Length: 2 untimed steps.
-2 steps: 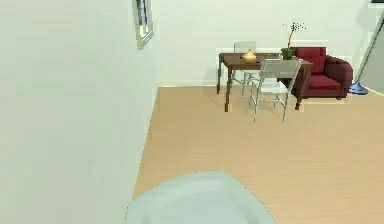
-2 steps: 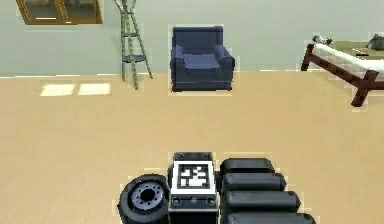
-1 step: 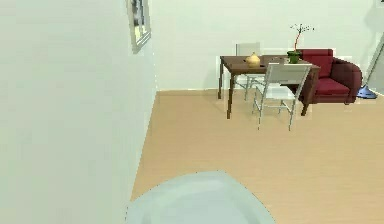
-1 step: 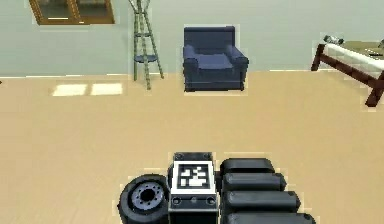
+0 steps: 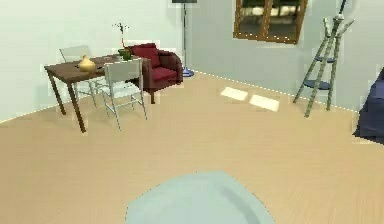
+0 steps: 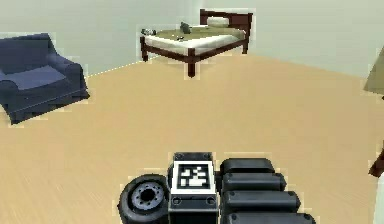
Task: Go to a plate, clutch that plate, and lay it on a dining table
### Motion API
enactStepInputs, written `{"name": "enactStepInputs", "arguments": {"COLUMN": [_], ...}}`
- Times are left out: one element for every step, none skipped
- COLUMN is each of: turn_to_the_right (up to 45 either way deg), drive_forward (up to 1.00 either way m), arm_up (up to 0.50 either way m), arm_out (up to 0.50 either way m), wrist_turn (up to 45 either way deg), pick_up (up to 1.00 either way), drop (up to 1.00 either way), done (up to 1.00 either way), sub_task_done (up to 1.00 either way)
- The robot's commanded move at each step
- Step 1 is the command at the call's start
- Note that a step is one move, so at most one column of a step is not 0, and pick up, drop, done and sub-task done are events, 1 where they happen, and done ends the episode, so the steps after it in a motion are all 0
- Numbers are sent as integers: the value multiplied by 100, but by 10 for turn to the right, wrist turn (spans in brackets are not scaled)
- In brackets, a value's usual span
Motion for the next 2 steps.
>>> {"name": "enactStepInputs", "arguments": {"turn_to_the_right": [390,30], "drive_forward": [0,0], "arm_up": [0,0], "arm_out": [0,0], "wrist_turn": [0,0], "pick_up": [0,0], "drop": [0,0], "done": [0,0], "sub_task_done": [0,0]}}
